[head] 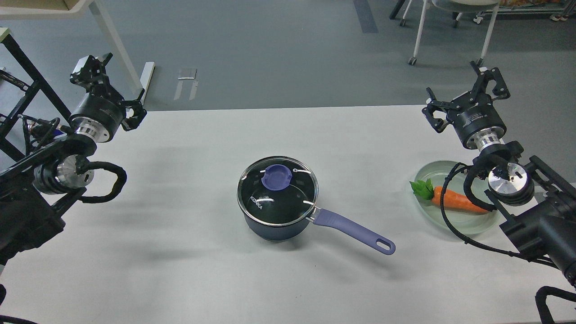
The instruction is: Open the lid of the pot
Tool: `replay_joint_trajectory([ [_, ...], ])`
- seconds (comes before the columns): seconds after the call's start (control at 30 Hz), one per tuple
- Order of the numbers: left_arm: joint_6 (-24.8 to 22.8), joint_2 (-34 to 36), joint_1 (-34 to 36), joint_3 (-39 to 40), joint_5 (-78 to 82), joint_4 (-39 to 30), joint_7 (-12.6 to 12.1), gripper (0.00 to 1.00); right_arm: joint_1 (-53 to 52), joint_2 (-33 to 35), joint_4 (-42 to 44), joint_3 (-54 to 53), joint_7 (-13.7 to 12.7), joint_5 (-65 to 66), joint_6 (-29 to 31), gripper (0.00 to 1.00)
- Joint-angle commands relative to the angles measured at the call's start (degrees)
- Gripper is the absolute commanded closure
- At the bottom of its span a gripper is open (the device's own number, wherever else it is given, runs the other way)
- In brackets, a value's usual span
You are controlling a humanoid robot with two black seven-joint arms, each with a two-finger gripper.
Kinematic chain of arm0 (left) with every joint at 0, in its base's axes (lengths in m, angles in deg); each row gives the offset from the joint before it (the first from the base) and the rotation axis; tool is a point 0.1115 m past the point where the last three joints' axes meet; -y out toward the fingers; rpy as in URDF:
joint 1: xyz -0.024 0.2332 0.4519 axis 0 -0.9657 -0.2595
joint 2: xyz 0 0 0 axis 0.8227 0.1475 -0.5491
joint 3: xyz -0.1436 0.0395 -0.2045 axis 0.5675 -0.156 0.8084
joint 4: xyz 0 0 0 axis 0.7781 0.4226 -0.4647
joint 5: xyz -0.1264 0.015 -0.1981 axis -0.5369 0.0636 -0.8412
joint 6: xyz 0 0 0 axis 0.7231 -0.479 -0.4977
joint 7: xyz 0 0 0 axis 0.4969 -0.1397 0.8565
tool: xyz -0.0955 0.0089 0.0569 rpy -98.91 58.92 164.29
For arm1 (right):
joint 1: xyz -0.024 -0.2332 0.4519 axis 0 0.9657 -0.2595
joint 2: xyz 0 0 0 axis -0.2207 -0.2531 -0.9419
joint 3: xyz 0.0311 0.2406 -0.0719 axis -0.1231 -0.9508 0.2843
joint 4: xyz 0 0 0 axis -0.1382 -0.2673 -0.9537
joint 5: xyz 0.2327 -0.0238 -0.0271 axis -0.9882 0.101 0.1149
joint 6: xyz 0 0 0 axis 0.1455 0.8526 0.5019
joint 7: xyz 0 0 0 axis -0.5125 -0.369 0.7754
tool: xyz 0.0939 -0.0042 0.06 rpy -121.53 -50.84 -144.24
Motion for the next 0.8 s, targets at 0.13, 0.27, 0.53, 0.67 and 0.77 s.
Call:
replay_joint_trajectory([
  [0.13,0.1,0.4,0.1,-0.5,0.3,0.0,0.0,0.0,0.0,-0.1,0.0,0.1,0.1,0.0,-0.1,0.0],
  [0.27,0.9,0.7,0.3,0.0,0.0,-2.0,-0.1,0.0,-0.4,0.4,-1.2,1.4,0.1,0.3,-0.1,0.0],
  [0.53,3.1,2.9,0.3,-0.6,0.4,-5.1,-0.2,0.0,-3.8,12.0,-10.2,5.8,-0.4,8.9,-0.6,0.0],
  [0.67,3.0,3.3,0.2,-0.9,0.7,-5.1,-0.4,0.0,-4.0,19.1,-19.5,6.8,-0.4,22.2,-0.7,0.0],
  [0.77,2.7,3.3,0.3,-0.9,0.7,-5.4,-0.8,0.0,-4.2,23.7,-26.5,6.8,-0.4,34.5,-0.4,0.0],
])
